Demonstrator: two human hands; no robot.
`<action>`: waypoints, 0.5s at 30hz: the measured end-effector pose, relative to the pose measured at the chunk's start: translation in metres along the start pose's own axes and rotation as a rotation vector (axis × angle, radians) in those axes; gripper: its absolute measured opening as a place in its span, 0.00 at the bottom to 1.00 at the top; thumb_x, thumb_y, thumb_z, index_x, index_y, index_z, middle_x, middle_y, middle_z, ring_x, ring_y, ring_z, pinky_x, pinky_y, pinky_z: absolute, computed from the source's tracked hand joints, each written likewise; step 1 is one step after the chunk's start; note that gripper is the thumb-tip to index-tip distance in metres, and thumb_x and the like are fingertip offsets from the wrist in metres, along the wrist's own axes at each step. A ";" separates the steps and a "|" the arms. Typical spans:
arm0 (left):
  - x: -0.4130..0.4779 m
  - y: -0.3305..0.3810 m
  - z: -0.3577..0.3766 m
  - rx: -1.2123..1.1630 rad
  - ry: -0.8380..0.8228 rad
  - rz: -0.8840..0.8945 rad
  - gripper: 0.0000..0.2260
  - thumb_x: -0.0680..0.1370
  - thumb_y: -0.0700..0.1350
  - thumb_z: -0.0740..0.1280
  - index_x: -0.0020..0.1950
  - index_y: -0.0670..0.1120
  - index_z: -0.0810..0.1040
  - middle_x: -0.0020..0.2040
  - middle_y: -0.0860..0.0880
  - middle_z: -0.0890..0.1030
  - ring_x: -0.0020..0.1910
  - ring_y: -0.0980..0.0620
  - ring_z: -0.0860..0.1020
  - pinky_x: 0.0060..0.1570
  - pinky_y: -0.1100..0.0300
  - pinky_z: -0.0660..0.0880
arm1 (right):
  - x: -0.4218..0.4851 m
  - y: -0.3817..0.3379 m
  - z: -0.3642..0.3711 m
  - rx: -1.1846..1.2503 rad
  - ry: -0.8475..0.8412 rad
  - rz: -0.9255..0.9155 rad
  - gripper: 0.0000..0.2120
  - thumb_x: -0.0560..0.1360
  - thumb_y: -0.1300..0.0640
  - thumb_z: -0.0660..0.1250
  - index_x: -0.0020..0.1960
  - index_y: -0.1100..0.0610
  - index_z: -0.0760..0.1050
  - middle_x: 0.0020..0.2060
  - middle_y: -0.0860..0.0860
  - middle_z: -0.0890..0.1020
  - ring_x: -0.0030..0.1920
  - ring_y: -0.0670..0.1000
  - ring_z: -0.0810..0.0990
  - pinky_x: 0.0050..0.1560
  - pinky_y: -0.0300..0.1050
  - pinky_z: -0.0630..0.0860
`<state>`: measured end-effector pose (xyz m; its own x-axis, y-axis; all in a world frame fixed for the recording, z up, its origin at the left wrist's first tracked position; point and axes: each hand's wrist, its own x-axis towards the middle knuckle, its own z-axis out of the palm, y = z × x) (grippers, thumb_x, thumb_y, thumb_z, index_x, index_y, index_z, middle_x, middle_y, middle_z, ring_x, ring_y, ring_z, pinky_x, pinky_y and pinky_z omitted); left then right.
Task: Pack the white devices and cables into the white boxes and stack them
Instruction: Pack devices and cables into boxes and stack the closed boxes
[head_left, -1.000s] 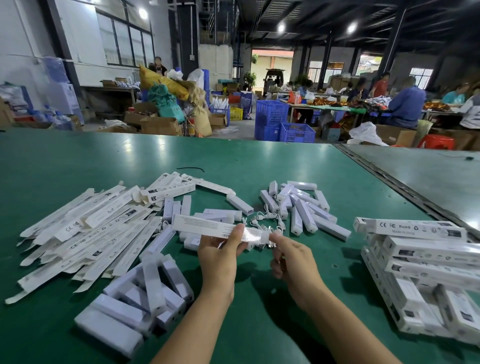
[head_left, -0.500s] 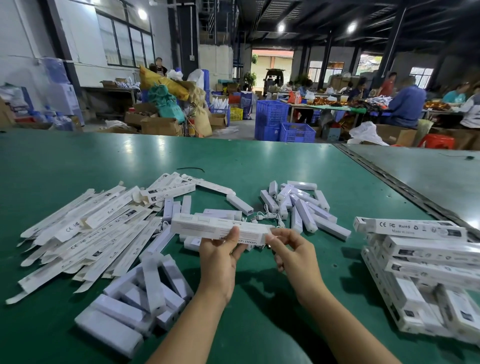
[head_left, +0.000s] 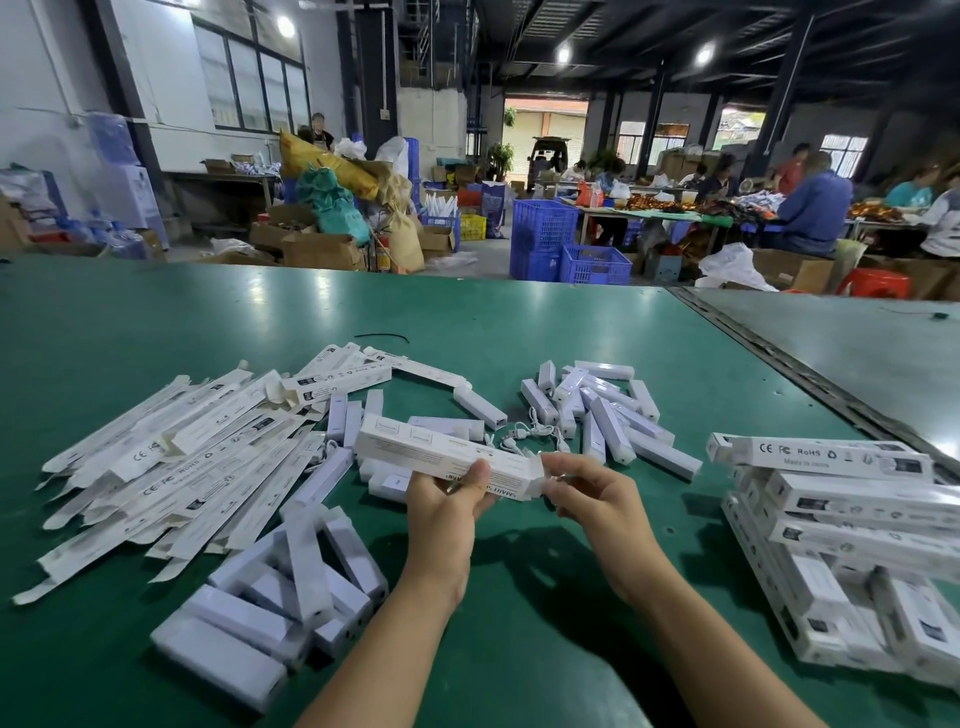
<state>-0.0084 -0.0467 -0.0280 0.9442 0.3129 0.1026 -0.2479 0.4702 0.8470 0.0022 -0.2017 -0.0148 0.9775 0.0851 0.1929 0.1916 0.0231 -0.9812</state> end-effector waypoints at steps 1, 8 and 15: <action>0.001 0.000 0.000 -0.006 0.006 -0.001 0.14 0.79 0.32 0.65 0.62 0.45 0.75 0.56 0.49 0.85 0.55 0.51 0.84 0.50 0.56 0.82 | 0.000 0.000 0.000 0.007 -0.001 0.007 0.13 0.74 0.69 0.70 0.51 0.54 0.84 0.43 0.57 0.85 0.38 0.49 0.74 0.42 0.42 0.74; -0.001 -0.003 0.002 0.038 -0.004 -0.019 0.13 0.79 0.33 0.67 0.60 0.45 0.76 0.53 0.48 0.86 0.53 0.51 0.84 0.49 0.58 0.82 | 0.004 0.004 0.004 -0.027 0.048 -0.068 0.22 0.73 0.72 0.69 0.55 0.46 0.79 0.44 0.48 0.87 0.44 0.44 0.83 0.48 0.37 0.78; 0.001 0.007 0.003 -0.190 0.118 -0.100 0.12 0.79 0.36 0.67 0.62 0.39 0.74 0.56 0.40 0.84 0.54 0.42 0.84 0.45 0.52 0.83 | 0.005 0.008 0.001 0.037 0.124 -0.053 0.19 0.70 0.72 0.72 0.54 0.53 0.79 0.40 0.49 0.85 0.42 0.48 0.82 0.49 0.43 0.79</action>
<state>-0.0090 -0.0458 -0.0200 0.9372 0.3456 -0.0480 -0.2010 0.6473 0.7352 0.0085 -0.2003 -0.0217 0.9698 -0.0412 0.2402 0.2424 0.0609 -0.9683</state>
